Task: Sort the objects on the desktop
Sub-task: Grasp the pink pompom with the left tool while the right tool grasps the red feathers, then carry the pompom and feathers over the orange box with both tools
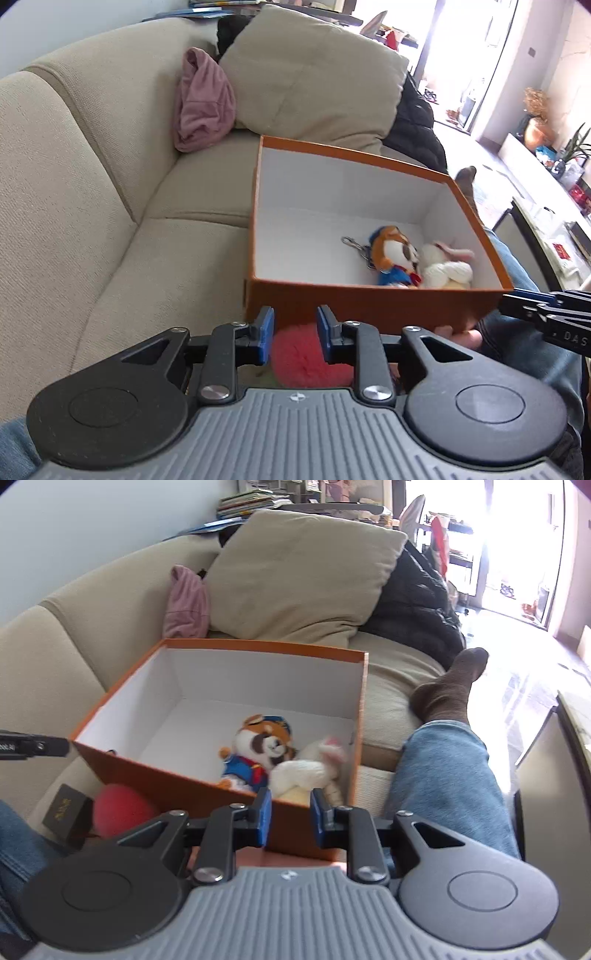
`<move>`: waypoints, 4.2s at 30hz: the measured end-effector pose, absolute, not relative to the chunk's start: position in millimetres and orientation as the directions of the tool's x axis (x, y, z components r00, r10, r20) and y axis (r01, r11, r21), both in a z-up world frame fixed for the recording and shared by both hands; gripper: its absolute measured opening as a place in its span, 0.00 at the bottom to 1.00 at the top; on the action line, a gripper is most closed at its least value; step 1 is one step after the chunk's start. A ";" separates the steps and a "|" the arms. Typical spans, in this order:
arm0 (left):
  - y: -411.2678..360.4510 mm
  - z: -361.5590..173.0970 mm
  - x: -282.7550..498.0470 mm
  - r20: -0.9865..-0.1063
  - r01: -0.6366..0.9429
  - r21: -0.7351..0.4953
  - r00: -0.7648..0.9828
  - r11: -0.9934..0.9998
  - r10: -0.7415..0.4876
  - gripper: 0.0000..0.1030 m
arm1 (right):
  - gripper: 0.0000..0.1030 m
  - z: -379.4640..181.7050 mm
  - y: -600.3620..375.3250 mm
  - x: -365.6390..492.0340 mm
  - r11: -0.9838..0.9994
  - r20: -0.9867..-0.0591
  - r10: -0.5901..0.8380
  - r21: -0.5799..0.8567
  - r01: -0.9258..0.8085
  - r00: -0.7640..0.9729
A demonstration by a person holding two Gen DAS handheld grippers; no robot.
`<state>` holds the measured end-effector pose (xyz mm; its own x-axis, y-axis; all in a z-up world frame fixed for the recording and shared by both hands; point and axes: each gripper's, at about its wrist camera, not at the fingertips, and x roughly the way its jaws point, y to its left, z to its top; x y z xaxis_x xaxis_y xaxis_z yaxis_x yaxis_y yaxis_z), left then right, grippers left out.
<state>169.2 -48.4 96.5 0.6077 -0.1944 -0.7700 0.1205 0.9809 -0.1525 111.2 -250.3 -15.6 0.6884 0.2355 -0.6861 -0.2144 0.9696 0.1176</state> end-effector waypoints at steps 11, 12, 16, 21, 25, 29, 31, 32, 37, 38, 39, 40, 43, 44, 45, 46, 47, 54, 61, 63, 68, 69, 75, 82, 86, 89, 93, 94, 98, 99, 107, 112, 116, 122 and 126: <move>-79.3 32.2 184.6 -0.833 0.125 -0.148 0.519 0.981 -0.191 0.55 | 0.26 -62.9 -190.6 109.9 0.923 -0.744 0.363 0.205 -0.326 0.561; -79.5 28.3 186.9 -0.837 0.123 -0.153 0.511 0.980 -0.195 0.55 | 0.26 -66.7 -188.6 112.1 0.922 -0.749 0.366 0.208 -0.328 0.553; -79.4 11.6 199.1 -0.858 0.097 -0.159 0.478 0.982 -0.187 0.55 | 0.26 -77.3 -182.4 121.7 0.920 -0.762 0.363 0.202 -0.336 0.536; -74.4 -8.5 212.6 -0.875 0.064 -0.205 0.436 0.977 -0.212 0.55 | 0.26 -86.1 -177.9 133.8 0.914 -0.768 0.374 0.209 -0.349 0.520; -75.0 -20.7 217.2 -0.876 0.056 -0.201 0.437 0.978 -0.205 0.52 | 0.30 -89.0 -176.3 139.6 0.911 -0.768 0.379 0.211 -0.354 0.516; -69.0 -17.2 210.5 -0.871 0.037 -0.206 0.449 0.978 -0.200 0.47 | 0.30 -89.7 -176.0 142.9 0.915 -0.769 0.366 0.194 -0.355 0.523; -63.6 -10.7 203.3 -0.868 0.019 -0.194 0.462 0.981 -0.181 0.47 | 0.31 -88.4 -177.0 142.9 0.915 -0.768 0.365 0.191 -0.355 0.527; -58.8 -4.5 198.8 -0.863 0.008 -0.194 0.474 0.981 -0.175 0.47 | 0.31 -87.1 -177.6 142.6 0.914 -0.765 0.368 0.193 -0.358 0.528; -37.5 30.2 176.1 -0.819 0.001 -0.208 0.546 0.978 -0.175 0.47 | 0.31 -75.3 -167.8 139.5 0.879 -0.743 0.418 0.187 -0.438 0.522; -32.6 36.6 170.9 -0.810 -0.005 -0.204 0.562 0.979 -0.166 0.47 | 0.31 -73.1 -163.3 139.5 0.871 -0.746 0.424 0.179 -0.458 0.514; -28.1 41.9 166.9 -0.803 -0.010 -0.202 0.574 0.979 -0.160 0.47 | 0.31 -71.0 -157.9 139.4 0.859 -0.747 0.433 0.174 -0.481 0.504; -23.2 46.6 163.1 -0.797 -0.016 -0.203 0.583 0.979 -0.156 0.47 | 0.31 -68.7 -152.0 139.6 0.845 -0.748 0.447 0.174 -0.506 0.490; -12.6 57.5 158.0 -0.785 -0.047 -0.208 0.604 0.977 -0.139 0.47 | 0.31 -65.7 -133.1 140.3 0.799 -0.760 0.480 0.171 -0.577 0.439; -7.9 60.2 158.0 -0.783 -0.058 -0.208 0.608 0.977 -0.131 0.47 | 0.30 -67.0 -126.6 142.1 0.791 -0.772 0.477 0.168 -0.589 0.420; -4.9 60.8 155.8 -0.782 -0.065 -0.207 0.610 0.976 -0.126 0.47 | 0.30 -69.6 -120.8 144.9 0.789 -0.787 0.466 0.163 -0.592 0.405; -2.3 60.3 153.4 -0.782 -0.070 -0.207 0.611 0.976 -0.122 0.47 | 0.30 -73.2 -114.8 148.9 0.791 -0.803 0.449 0.153 -0.592 0.392; 1.5 62.5 157.5 -0.782 -0.075 -0.210 0.611 0.975 -0.122 0.47 | 0.30 -77.1 -108.7 153.9 0.792 -0.817 0.431 0.138 -0.594 0.384; 13.9 65.1 160.6 -0.768 -0.092 -0.244 0.626 0.966 -0.134 0.47 | 0.32 -105.5 -80.2 189.4 0.774 -0.907 0.324 0.091 -0.627 0.268; 19.8 64.1 157.4 -0.764 -0.095 -0.263 0.628 0.960 -0.147 0.47 | 0.00 -105.0 -78.0 180.4 0.768 -0.902 0.318 0.064 -0.637 0.293; 19.5 66.3 155.3 -0.760 -0.091 -0.268 0.632 0.959 -0.153 0.47 | 0.00 -95.1 -83.0 167.6 0.771 -0.883 0.322 0.034 -0.636 0.343; 11.5 79.4 149.7 -0.738 -0.054 -0.283 0.650 0.958 -0.181 0.47 | 0.00 -62.5 -100.9 136.2 0.786 -0.813 0.375 0.025 -0.618 0.445; 9.3 83.9 148.1 -0.730 -0.042 -0.282 0.658 0.959 -0.186 0.47 | 0.00 -56.7 -104.8 131.4 0.792 -0.801 0.376 0.017 -0.611 0.465; -5.0 112.0 144.5 -0.690 0.026 -0.275 0.691 0.961 -0.216 0.47 | 0.00 -17.3 -136.3 119.5 0.815 -0.706 0.451 0.076 -0.575 0.546; -27.7 141.9 163.4 -0.649 0.127 -0.258 0.712 0.958 -0.269 0.47 | 0.00 43.5 -166.2 127.4 0.821 -0.551 0.535 0.160 -0.548 0.641; -44.3 152.4 188.6 -0.634 0.182 -0.249 0.712 0.951 -0.302 0.47 | 0.00 61.9 -184.2 146.8 0.841 -0.486 0.530 0.200 -0.502 0.695; -54.7 148.6 215.5 -0.647 0.192 -0.245 0.697 0.950 -0.307 0.47 | 0.00 64.5 -186.8 165.9 0.861 -0.470 0.504 0.206 -0.465 0.725; -69.5 123.6 249.2 -0.700 0.201 -0.234 0.645 0.951 -0.308 0.47 | 0.00 45.6 -191.5 182.4 0.865 -0.496 0.499 0.245 -0.437 0.711; -73.4 115.3 255.2 -0.714 0.204 -0.228 0.629 0.952 -0.306 0.47 | 0.00 37.9 -190.3 187.4 0.865 -0.507 0.501 0.253 -0.434 0.702; -78.2 91.1 267.9 -0.751 0.206 -0.227 0.585 0.952 -0.306 0.47 | 0.00 -0.1 -188.3 208.2 0.848 -0.559 0.530 0.332 -0.414 0.637; -78.3 87.0 269.9 -0.758 0.204 -0.224 0.579 0.953 -0.302 0.47 | 0.00 -7.9 -188.1 211.0 0.843 -0.568 0.537 0.347 -0.411 0.624; -86.1 60.6 283.1 -0.819 0.228 -0.185 0.502 0.956 -0.278 0.47 | 0.00 -37.0 -192.3 215.9 0.824 -0.611 0.565 0.398 -0.403 0.554; -96.3 49.9 286.4 -0.840 0.261 -0.180 0.461 0.948 -0.286 0.47 | 0.01 -40.9 -197.6 214.0 0.819 -0.632 0.573 0.413 -0.399 0.522; -96.2 49.0 292.2 -0.841 0.263 -0.178 0.459 0.948 -0.285 0.47 | 0.14 -34.2 -208.3 208.3 0.816 -0.613 0.578 0.436 -0.380 0.538; -109.2 48.6 313.0 -0.854 0.277 -0.127 0.458 0.952 -0.247 0.47 | 0.28 -17.2 -239.8 199.6 0.866 -0.579 0.491 0.403 -0.295 0.651; -121.3 39.4 328.4 -0.877 0.292 -0.124 0.414 0.948 -0.242 0.48 | 0.28 -18.0 -254.5 204.3 0.900 -0.597 0.422 0.367 -0.236 0.682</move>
